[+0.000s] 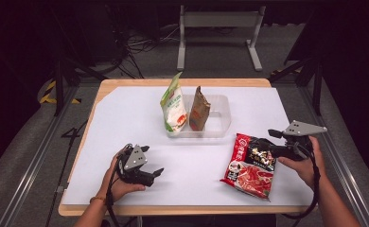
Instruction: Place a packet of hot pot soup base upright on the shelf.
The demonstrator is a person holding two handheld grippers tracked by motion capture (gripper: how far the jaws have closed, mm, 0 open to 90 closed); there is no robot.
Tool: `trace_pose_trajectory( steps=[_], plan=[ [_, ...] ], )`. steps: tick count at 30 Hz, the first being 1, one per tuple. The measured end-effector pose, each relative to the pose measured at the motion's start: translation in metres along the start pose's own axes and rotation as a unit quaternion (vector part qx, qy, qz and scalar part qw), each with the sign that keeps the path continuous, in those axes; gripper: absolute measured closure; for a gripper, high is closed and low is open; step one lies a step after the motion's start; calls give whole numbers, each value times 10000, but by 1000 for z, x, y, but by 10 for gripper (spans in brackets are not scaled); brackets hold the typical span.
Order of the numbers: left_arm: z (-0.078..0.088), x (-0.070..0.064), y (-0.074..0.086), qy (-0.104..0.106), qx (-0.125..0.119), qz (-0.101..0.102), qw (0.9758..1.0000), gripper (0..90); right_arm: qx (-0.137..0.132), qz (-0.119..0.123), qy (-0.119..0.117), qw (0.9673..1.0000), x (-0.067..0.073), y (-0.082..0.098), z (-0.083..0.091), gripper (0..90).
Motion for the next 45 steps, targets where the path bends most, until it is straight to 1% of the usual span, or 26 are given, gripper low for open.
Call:
trace_pose_trajectory(
  steps=[1, 4, 5, 7, 10, 12, 13, 15, 17, 20, 23, 24, 25, 27, 29, 30, 32, 33, 34, 35, 36, 37, 38, 41, 44, 45],
  plan=[
    [-2, -1, -1, 24, 6, -38, 10000, 105, 26, -64, 0, 10000, -2, 4, 0, 421],
    [-6, -2, -4, 82, 14, -84, 9999, 105, 133, -194, 136, 9996, -13, 18, 0, 408],
    [-7, -2, -4, 93, 30, -106, 9999, 105, 138, -229, 143, 9995, -15, 21, 0, 406],
    [-8, -2, -5, 98, 20, -120, 9999, 104, 137, -389, 88, 9991, -20, 30, -1, 398],
    [-9, -2, -5, 128, 30, -140, 9998, 103, 200, -476, 98, 9986, -27, 41, -3, 385],
    [-10, -2, -4, 124, 36, -129, 9998, 103, 259, -478, 153, 9984, -30, 46, -5, 384],
    [-9, -2, -4, 121, 49, -157, 9998, 103, 292, -502, 191, 9981, -32, 49, -6, 384],
    [-8, -2, -4, 102, 48, -173, 9998, 103, 280, -574, 130, 9979, -35, 53, -8, 379],
    [-7, -2, -3, 102, 47, -177, 9998, 103, 265, -551, 149, 9980, -38, 57, -11, 375],
    [-7, -1, -3, 92, 33, -156, 9998, 103, 165, -834, -32, 9964, -41, 60, -14, 353],
    [-7, -1, -3, 90, 48, -172, 9998, 103, 194, -891, 3, 9958, -44, 63, -16, 320],
    [-8, -2, -3, 98, 54, -175, 9998, 103, 160, -1008, -47, 9948, -45, 64, -17, 318],
    [-8, -2, -3, 103, 61, -173, 9998, 103, 205, -1099, -105, 9937, -46, 66, -19, 301],
    [-8, -2, -3, 100, 69, -187, 9998, 103, 221, -1126, -140, 9933, -46, 67, -21, 292],
    [-8, -2, -3, 103, 66, -185, 9998, 103, 269, -1247, -189, 9916, -48, 70, -23, 281],
    [-8, -2, -3, 98, 71, -195, 9997, 103, 241, -1303, -205, 9910, -50, 71, -24, 277],
    [-8, -2, -3, 97, 79, -193, 9997, 103, 250, -1498, -225, 9881, -53, 73, -26, 258],
    [-8, -2, -2, 96, 78, -196, 9997, 103, 274, -1550, -218, 9873, -55, 75, -26, 243],
    [-8, -2, -3, 94, 78, -204, 9997, 103, 238, -1609, -235, 9864, -57, 76, -27, 238],
    [-8, -2, -3, 93, 76, -203, 9997, 103, 246, -1699, -257, 9848, -59, 78, -27, 233],
    [-8, -2, -3, 95, 77, -218, 9997, 103, 227, -1740, -269, 9841, -59, 78, -27, 234],
    [-7, -2, -3, 94, 83, -219, 9997, 103, 221, -1775, -330, 9833, -59, 78, -27, 227],
    [-8, -2, -3, 95, 87, -221, 9997, 103, 273, -1824, -390, 9821, -59, 78, -28, 218],
    [-9, -3, -3, 100, 99, -214, 9997, 103, 373, -1791, -555, 9816, -54, 77, -31, 192],
    [-9, -4, -3, 113, 105, -217, 9996, 103, 340, -1933, -652, 9784, -52, 75, -33, 178],
    [-9, -4, -3, 121, 113, -231, 9996, 103, 340, -1927, -686, 9783, -52, 75, -34, 180]
  ],
)
Point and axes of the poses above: each handheld gripper's, and its own axes: z roughly backward along the jaws, y roughly out of its underside, x roughly to its left, the point moved 5 cm from there along -z, roughly forward along the jaws, and after that the axes turned 3 degrees about -y, right-handed, at the moved point
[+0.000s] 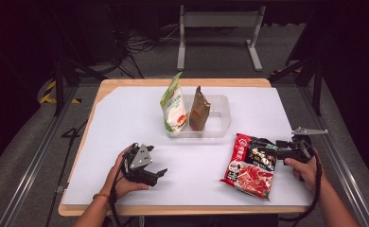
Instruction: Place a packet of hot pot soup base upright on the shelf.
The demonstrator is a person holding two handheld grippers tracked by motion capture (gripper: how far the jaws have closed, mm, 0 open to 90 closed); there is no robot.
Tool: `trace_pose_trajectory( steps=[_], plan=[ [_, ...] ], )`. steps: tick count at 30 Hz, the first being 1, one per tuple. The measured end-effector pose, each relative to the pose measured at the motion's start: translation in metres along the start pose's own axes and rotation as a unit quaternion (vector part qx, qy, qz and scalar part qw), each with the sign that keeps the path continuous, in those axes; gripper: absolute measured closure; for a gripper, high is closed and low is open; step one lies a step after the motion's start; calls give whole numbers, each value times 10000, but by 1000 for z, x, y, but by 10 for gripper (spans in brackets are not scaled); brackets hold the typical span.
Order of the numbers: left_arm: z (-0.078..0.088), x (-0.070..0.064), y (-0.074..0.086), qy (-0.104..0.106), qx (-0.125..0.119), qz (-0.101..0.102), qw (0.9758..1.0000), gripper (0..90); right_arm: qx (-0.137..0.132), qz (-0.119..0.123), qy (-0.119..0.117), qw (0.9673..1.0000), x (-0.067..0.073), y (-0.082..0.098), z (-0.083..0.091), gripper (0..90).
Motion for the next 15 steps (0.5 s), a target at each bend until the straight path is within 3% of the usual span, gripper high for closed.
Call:
trace_pose_trajectory(
  steps=[8, 11, 15],
  plan=[
    [-2, 0, 0, 13, 22, 2, 10000, 104, 28, -73, -242, 9997, 7, -2, -6, 261],
    [-3, -1, 0, 24, 43, -4, 10000, 105, 60, -19, -42, 10000, 7, -2, -7, 385],
    [-4, -1, 0, 35, 66, -16, 10000, 105, 8, -206, -73, 9998, 4, -3, -6, 551]
  ],
)
Point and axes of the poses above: each handheld gripper's, and its own axes: z roughly backward along the jaws, y roughly out of its underside, x roughly to its left, the point moved 5 cm from there along -z, roughly forward along the jaws, and after that the axes turned 3 degrees about -y, right-handed, at the moved point
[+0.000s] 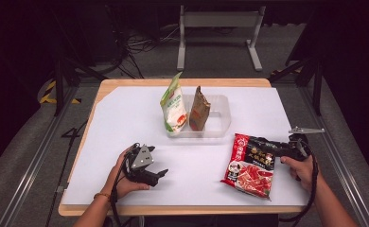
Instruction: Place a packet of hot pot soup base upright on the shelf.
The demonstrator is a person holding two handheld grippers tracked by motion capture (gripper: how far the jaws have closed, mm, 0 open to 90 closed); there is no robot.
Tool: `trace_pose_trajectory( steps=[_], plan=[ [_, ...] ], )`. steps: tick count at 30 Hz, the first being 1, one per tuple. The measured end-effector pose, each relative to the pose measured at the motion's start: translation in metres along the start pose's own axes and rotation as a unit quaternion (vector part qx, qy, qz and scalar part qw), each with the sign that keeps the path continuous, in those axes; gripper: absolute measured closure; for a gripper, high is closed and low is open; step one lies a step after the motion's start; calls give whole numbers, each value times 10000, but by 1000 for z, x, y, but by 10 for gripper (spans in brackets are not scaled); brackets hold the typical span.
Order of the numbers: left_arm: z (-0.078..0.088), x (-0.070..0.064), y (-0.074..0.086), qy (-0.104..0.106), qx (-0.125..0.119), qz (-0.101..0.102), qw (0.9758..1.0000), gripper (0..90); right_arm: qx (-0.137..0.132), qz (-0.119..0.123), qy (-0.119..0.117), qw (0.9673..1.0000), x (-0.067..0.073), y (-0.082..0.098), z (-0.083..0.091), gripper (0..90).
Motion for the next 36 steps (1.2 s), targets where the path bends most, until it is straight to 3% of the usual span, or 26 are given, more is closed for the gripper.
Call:
trace_pose_trajectory(
  steps=[4, 10, 17, 27, 31, 36],
  plan=[
    [0, 0, 0, -5, 14, -6, 10000, 105, 2, 32, -133, 9999, 1, 0, -1, 691],
    [1, 1, 1, -25, 19, -25, 10000, 104, -102, -10, -235, 9997, 2, -1, 1, 759],
    [2, 1, 1, -51, 10, -21, 10000, 104, -341, 287, -478, 9979, 13, -9, 19, 829],
    [6, 3, 0, -93, -51, 21, 9999, 104, -794, 867, -306, 9926, 50, -22, 49, 846],
    [7, 3, 0, -100, -76, 53, 9999, 104, -999, 1091, -97, 9889, 67, -26, 58, 851],
    [9, 4, 0, -121, -90, 25, 9999, 104, -1236, 1271, -23, 9842, 80, -31, 65, 855]
  ],
)
Point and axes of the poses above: each handheld gripper's, and its own axes: z roughly backward along the jaws, y roughly out of its underside, x roughly to its left, the point moved 5 cm from there along -z, roughly forward along the jaws, and after that the axes turned 3 degrees about -y, right-handed, at the moved point
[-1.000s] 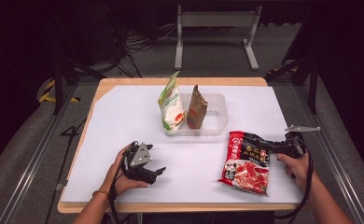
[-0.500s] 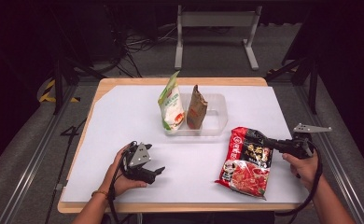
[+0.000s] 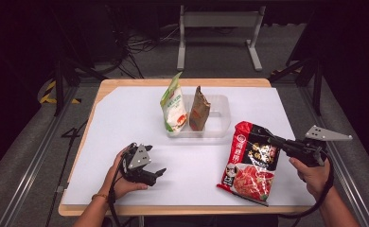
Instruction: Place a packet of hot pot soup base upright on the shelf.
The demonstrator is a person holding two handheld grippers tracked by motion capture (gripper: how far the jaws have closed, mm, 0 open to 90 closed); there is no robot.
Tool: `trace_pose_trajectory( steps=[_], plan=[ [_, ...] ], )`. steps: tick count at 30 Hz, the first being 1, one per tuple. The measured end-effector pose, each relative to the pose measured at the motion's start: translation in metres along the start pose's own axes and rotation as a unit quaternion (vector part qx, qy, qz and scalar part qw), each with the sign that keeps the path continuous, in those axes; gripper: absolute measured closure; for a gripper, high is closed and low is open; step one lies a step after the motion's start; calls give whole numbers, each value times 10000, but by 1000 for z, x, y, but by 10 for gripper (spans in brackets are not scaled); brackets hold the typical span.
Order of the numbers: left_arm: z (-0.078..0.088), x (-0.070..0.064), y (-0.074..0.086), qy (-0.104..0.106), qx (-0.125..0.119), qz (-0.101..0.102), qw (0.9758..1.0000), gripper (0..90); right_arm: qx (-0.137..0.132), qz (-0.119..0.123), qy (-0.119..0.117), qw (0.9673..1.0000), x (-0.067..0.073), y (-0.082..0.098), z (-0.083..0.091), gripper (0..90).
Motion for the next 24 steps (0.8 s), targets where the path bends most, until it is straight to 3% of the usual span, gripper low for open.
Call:
trace_pose_trajectory(
  steps=[13, 24],
  plan=[
    [3, 2, -1, -8, -74, 113, 9999, 104, -298, 433, 175, 9985, 23, -20, 11, 860],
    [5, 3, 0, -36, -95, 169, 9998, 104, -428, 316, 182, 9984, 18, -23, 13, 861]
  ],
)
Point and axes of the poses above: each handheld gripper's, and its own axes: z roughly backward along the jaws, y roughly out of its underside, x roughly to its left, the point moved 5 cm from there along -z, roughly forward along the jaws, and after that the axes turned 3 degrees about -y, right-handed, at the moved point
